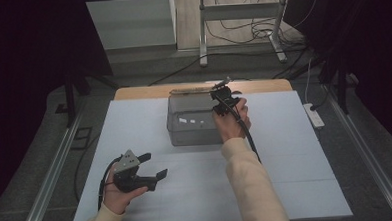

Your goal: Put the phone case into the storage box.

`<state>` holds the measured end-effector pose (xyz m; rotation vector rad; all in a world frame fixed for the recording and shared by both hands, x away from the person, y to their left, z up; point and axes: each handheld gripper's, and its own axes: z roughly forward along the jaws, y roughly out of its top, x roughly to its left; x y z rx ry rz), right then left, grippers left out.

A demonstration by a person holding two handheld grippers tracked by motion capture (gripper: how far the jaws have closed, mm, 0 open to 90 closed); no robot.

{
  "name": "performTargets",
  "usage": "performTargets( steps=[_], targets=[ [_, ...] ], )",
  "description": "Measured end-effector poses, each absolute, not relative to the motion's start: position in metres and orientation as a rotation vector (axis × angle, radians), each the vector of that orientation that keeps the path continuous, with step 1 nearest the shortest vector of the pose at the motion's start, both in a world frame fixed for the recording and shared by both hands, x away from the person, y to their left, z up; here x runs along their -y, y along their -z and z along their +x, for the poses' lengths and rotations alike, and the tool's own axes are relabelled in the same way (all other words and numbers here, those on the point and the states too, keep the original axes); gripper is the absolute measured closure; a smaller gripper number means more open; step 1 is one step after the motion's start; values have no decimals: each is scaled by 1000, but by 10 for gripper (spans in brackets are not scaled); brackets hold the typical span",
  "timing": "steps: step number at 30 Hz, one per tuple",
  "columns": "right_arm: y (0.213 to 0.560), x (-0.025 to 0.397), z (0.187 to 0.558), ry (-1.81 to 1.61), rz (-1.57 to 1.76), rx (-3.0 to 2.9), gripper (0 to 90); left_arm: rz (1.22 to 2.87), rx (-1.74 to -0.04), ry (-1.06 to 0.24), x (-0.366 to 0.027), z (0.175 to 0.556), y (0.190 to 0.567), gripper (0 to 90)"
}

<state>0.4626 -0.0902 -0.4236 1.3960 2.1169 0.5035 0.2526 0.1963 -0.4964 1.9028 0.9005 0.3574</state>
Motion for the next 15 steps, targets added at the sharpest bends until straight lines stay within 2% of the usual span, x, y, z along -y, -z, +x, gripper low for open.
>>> performTargets(
  steps=[15],
  targets=[
    [415, 122, 454, -776, 1395, -2199, 469, 1906, -909, -362, -197, 253, 498, 146]
  ],
)
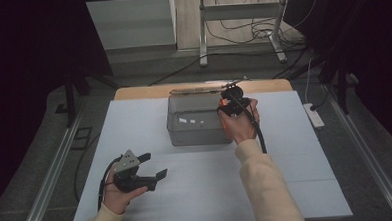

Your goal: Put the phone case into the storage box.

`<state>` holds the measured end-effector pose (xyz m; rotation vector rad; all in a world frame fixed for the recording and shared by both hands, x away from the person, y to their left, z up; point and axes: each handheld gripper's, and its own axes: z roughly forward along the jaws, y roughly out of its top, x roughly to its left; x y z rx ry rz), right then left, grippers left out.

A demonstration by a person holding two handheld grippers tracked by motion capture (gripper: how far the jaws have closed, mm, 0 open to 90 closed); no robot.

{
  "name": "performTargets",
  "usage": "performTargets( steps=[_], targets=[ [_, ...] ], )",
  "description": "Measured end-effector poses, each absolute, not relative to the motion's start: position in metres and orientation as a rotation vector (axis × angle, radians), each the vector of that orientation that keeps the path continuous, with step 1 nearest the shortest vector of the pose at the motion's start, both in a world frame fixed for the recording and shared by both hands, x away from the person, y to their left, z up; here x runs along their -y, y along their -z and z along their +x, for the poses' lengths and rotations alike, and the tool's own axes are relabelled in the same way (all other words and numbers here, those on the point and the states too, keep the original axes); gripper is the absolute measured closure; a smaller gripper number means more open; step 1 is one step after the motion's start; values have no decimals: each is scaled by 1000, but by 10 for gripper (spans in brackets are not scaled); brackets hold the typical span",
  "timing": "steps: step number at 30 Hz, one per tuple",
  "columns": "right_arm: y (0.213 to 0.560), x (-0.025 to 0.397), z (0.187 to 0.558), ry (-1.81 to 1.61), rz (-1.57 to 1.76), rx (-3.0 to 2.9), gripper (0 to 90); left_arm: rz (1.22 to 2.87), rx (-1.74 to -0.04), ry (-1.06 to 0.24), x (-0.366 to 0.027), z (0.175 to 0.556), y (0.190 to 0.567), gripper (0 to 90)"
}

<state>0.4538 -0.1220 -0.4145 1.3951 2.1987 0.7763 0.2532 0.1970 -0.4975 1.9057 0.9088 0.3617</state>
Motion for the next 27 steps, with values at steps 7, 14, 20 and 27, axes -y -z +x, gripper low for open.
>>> performTargets(
  steps=[7, 14, 20, 27],
  targets=[
    [413, 129, 450, -833, 1365, -2201, 463, 1908, -915, -365, -197, 254, 498, 146],
    [410, 134, 443, -887, 1326, -2207, 462, 1906, -917, -367, -197, 253, 498, 146],
    [412, 139, 435, -938, 1271, -2237, 451, 1908, -938, -369, -199, 253, 501, 145],
    [416, 153, 420, -1051, 1185, -2261, 439, 1920, -955, -384, -199, 252, 504, 144]
  ],
)
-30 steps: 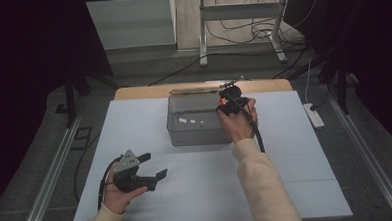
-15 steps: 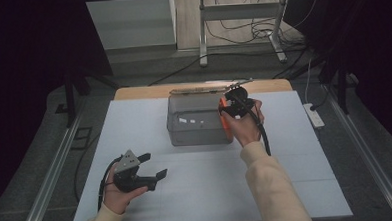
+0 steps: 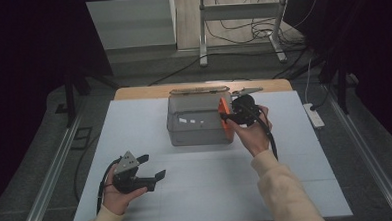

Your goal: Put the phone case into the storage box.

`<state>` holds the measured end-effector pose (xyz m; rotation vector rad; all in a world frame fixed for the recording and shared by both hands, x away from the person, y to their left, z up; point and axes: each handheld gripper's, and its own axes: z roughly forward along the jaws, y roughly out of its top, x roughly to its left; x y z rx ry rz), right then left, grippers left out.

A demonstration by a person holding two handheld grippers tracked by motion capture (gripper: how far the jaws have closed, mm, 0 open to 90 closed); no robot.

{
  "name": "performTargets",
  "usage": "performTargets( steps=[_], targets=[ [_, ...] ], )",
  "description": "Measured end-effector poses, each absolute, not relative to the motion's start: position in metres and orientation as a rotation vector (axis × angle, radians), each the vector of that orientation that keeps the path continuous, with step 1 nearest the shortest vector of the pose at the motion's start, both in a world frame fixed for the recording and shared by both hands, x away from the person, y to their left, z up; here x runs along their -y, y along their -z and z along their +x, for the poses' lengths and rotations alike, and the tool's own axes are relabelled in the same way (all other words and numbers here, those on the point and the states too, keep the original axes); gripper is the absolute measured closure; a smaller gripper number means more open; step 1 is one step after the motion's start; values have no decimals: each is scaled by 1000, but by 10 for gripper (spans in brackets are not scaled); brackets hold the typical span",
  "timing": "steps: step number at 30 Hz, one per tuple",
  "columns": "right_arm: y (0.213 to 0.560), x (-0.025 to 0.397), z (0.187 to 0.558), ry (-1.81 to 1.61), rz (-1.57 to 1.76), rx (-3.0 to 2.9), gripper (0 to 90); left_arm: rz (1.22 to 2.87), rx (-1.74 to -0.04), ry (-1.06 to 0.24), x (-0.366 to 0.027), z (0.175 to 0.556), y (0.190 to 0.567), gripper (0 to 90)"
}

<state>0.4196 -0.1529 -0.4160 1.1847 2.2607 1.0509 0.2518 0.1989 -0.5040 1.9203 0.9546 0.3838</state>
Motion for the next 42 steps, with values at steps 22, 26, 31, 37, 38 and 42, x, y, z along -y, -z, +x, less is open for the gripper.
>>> performTargets(
  steps=[22, 26, 31, 37, 38, 42],
  targets=[
    [425, 192, 364, -1324, 944, -2278, 317, 1937, -959, -399, -196, 252, 508, 143],
    [428, 200, 357, -1365, 927, -2285, 288, 1936, -948, -402, -196, 250, 508, 142],
    [432, 213, 344, -1408, 885, -2271, 272, 1941, -932, -404, -196, 248, 508, 140],
    [442, 232, 331, -1430, 887, -2272, 226, 1937, -937, -409, -197, 245, 509, 140],
    [444, 236, 328, -1441, 895, -2271, 224, 1937, -936, -408, -197, 245, 509, 139],
    [453, 250, 321, -1424, 902, -2291, 198, 1947, -923, -411, -195, 245, 510, 138]
  ],
)
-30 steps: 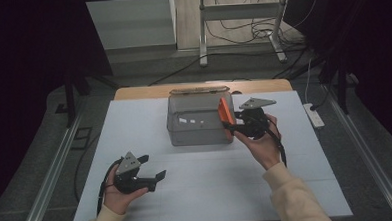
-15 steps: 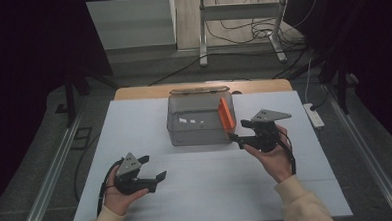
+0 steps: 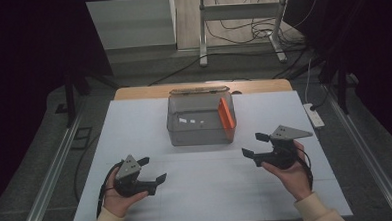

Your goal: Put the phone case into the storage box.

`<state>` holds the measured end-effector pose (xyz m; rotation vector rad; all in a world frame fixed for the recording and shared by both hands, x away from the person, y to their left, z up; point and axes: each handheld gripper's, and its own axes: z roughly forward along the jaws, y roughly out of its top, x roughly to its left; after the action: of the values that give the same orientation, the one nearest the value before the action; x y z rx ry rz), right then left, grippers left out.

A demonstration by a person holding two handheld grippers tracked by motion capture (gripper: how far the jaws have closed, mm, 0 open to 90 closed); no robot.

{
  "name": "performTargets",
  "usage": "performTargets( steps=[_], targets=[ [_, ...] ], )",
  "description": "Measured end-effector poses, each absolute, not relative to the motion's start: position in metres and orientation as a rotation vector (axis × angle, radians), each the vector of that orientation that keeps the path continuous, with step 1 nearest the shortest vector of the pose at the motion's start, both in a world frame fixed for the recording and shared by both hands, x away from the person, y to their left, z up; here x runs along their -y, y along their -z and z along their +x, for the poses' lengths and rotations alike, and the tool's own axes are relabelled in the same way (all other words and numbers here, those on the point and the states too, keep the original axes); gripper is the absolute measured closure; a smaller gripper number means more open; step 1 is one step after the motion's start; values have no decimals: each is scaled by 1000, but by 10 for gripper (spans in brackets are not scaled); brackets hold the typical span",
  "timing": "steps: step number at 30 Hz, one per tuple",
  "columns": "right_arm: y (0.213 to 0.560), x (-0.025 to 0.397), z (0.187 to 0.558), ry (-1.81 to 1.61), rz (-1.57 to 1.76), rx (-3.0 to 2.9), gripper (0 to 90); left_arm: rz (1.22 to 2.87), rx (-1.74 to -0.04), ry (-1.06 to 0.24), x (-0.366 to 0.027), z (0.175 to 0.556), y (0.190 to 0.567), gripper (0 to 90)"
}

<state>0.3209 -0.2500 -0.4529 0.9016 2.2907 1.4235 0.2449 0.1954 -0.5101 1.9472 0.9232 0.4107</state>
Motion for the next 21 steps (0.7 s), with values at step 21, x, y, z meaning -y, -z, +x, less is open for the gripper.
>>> performTargets(
  steps=[21],
  targets=[
    [498, 299, 298, -1418, 1029, -2284, 173, 1958, -920, -417, -196, 246, 514, 138]
  ],
)
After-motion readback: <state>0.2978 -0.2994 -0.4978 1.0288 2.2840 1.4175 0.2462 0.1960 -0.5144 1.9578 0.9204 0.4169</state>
